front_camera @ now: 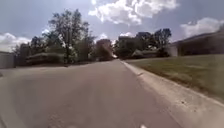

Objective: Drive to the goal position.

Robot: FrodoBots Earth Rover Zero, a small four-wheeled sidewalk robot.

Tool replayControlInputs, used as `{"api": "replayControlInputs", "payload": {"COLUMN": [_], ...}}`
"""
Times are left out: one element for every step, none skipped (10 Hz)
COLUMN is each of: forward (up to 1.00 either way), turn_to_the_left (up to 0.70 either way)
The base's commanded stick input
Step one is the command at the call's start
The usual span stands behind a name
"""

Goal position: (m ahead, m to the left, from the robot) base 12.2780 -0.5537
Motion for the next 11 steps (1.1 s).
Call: {"api": "replayControlInputs", "payload": {"forward": [0.70, 0.70, 0.70, 0.70, 0.70, 0.70, 0.70, 0.70, 0.70, 0.70, 0.70], "turn_to_the_left": [0.00, 0.00, 0.00, 0.00, 0.00, 0.00, 0.00, 0.00, 0.00, 0.00, 0.00]}}
